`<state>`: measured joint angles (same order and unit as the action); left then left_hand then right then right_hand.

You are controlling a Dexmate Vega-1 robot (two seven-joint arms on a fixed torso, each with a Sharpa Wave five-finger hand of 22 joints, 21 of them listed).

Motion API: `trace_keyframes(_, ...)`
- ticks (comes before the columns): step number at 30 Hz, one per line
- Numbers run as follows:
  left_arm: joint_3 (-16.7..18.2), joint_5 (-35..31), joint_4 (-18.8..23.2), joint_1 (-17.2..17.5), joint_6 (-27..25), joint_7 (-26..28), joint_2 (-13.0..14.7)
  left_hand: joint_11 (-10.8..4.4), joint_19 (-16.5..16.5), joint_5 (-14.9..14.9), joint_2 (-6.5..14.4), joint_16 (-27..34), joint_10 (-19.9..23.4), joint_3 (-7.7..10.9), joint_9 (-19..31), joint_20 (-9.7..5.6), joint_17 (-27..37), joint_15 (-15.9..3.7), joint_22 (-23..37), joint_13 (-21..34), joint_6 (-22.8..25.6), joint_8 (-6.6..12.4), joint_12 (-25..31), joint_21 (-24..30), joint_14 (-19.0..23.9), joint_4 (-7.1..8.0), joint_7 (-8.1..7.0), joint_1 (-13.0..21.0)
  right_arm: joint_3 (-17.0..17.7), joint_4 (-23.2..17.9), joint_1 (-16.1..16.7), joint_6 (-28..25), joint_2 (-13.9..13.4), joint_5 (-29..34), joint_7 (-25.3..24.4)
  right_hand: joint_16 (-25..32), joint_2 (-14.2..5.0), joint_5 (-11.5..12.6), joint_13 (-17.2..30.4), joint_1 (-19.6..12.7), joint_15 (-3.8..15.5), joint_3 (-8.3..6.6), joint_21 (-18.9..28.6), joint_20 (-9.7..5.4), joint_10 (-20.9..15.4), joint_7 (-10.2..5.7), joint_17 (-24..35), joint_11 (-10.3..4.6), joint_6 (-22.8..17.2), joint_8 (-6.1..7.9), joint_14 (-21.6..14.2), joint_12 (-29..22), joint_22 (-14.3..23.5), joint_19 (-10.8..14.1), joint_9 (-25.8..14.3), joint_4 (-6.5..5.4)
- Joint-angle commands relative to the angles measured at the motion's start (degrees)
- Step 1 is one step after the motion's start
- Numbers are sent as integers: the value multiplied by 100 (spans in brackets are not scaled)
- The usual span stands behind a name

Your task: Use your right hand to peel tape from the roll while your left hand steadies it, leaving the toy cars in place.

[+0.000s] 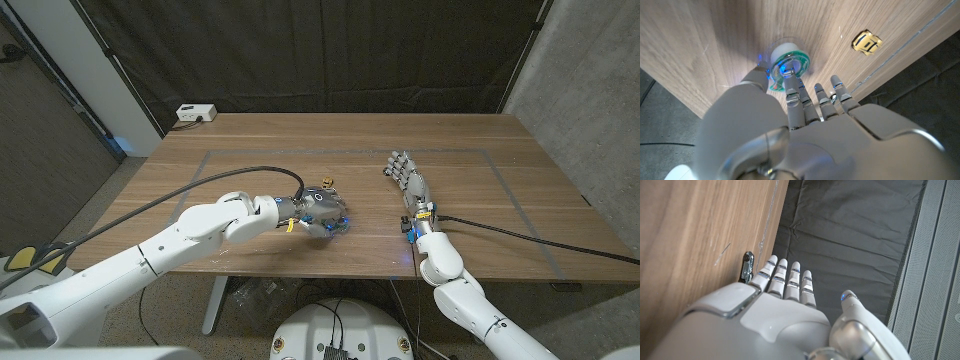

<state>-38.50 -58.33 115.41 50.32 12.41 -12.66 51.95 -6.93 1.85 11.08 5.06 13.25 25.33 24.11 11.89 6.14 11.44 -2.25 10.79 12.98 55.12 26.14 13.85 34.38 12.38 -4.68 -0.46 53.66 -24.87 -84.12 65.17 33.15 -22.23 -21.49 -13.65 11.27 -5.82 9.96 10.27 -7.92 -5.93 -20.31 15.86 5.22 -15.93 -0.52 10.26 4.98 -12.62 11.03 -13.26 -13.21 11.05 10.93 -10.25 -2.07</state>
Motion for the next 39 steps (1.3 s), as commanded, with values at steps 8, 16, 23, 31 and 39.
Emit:
trace_keyframes(8, 137, -674, -530, 779, -813, 3838, -219, -6, -954, 323, 175, -277, -1869, -343, -57, 496, 67, 278, 44, -66, 292, -275, -316, -408, -1259, 295, -891, -95, 14, -227, 66, -90, -29, 179, -173, -10, 16, 8, 30, 39, 13, 13, -13, 48, -24, 10, 20, -18, -62, 11, -58, 19, 17, 34, -13, -9)
trace_keyframes(16, 19, -85, -1223, 774, -566, 5413, -587, -59, -1164, 397, 280, -121, -1782, -387, -80, 606, 226, 290, 76, 12, 332, -316, -154, -498, -1356, 414, -1056, -137, 35, -397, 152, -161, -67, 306, -305, -18, 17, 9, 30, 30, 23, 7, -16, 72, -23, 10, 16, -28, -66, 8, -55, 24, 17, 43, -14, -1)
trace_keyframes(23, -152, 482, -1874, 581, 48, 6363, -935, -66, -1220, 432, 197, -122, -2091, -457, -110, 610, 301, 379, 89, 32, 428, -327, -228, -525, -1542, 428, -1082, -143, 61, -620, 260, -279, -103, 564, -541, -30, 16, 12, 30, 10, 34, -4, -27, 83, -25, 9, 12, -32, -64, 5, -43, 28, 16, 34, -14, 14)
trace_keyframes(31, -236, 1273, -2378, 482, 607, 6829, -1419, -33, -1209, 498, 161, -136, -2279, -522, -122, 575, 370, 462, 106, 47, 431, -389, -205, -519, -1783, 448, -1170, -133, 63, -627, 316, -165, -8, 902, -822, -37, 28, 13, 30, -25, 50, -15, -37, 86, -25, 8, 6, -55, -71, 5, -43, 33, 15, 30, -13, 45)
trace_keyframes(39, -223, 2027, -2556, 446, 1057, 6490, -1681, -43, -1170, 530, 141, -87, -2229, -551, -126, 548, 390, 442, 110, 51, 400, -431, -162, -500, -1718, 453, -1173, -128, 3, -492, 284, 57, 69, 1084, -853, -35, 133, 3, 30, -31, 47, 25, -34, 104, -13, 12, 5, -83, -95, 7, -69, 46, 14, 74, -13, 86)
